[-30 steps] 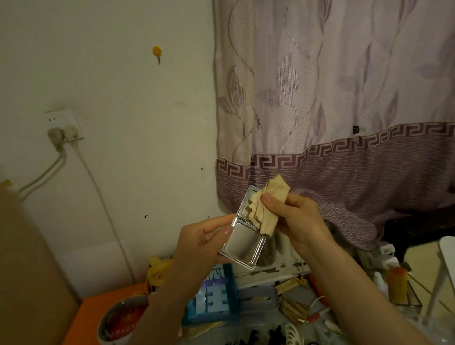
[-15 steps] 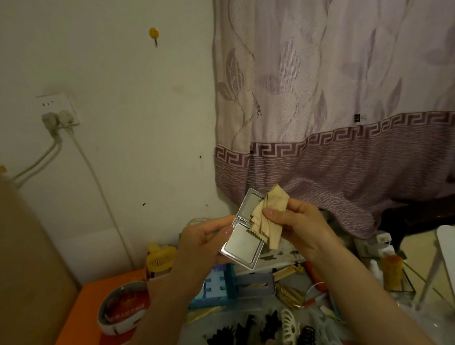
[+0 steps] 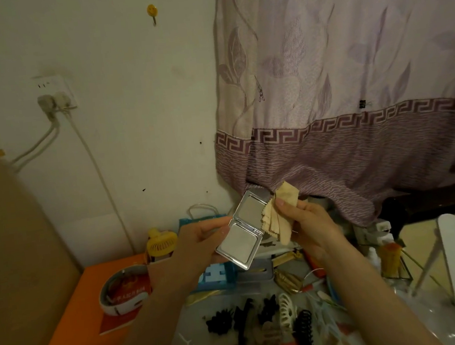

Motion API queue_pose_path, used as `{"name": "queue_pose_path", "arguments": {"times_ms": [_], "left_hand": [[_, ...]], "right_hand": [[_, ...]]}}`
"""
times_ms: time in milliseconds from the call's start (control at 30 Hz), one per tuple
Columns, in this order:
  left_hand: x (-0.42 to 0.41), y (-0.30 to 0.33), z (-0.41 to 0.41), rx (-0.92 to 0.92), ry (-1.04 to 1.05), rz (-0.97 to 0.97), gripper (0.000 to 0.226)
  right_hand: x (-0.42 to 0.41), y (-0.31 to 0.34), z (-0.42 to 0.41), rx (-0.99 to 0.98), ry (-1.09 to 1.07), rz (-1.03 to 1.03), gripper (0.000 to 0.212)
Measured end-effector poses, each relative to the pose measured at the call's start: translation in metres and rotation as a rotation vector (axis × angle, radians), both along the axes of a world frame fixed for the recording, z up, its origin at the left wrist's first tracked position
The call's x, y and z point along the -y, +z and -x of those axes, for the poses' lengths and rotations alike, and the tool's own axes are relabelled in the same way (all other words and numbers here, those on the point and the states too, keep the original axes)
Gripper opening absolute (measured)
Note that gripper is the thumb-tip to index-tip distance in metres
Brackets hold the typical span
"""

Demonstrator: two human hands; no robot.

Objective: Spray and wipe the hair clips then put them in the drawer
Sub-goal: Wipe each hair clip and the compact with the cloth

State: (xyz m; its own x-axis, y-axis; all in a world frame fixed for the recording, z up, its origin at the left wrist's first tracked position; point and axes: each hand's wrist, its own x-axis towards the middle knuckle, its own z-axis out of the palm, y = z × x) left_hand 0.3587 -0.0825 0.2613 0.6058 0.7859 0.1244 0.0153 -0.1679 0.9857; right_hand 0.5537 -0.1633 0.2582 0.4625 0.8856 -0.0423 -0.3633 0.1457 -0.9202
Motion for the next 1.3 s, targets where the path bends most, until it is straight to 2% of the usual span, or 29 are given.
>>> {"name": "queue_pose_path", "arguments": {"times_ms": [233, 400, 600, 900, 1300], "left_hand": [[-0.001, -0.017, 0.001, -0.011, 0.039, 0.055, 0.022], [-0.001, -0.022, 0.002, -0.003, 0.02, 0.082, 0.028], [0.002, -0.035, 0.009, -0.008, 0.055, 0.108, 0.025], [0.017, -0.081, 0.042, -0.003, 0.164, 0.162, 0.023], [0.067, -0.163, 0.127, 0.009, 0.623, 0.462, 0.021]], "right_hand": [[-0.002, -0.016, 0.0, -0.008, 0.036, 0.052, 0.016], [-0.003, -0.026, -0.003, -0.042, 0.05, 0.1, 0.018], [-0.005, -0.036, -0.002, -0.034, 0.092, 0.124, 0.025], [-0.011, -0.079, 0.01, -0.017, 0.139, 0.269, 0.021], [-0.033, -0.173, 0.096, 0.113, 0.389, 0.576, 0.011]]}}
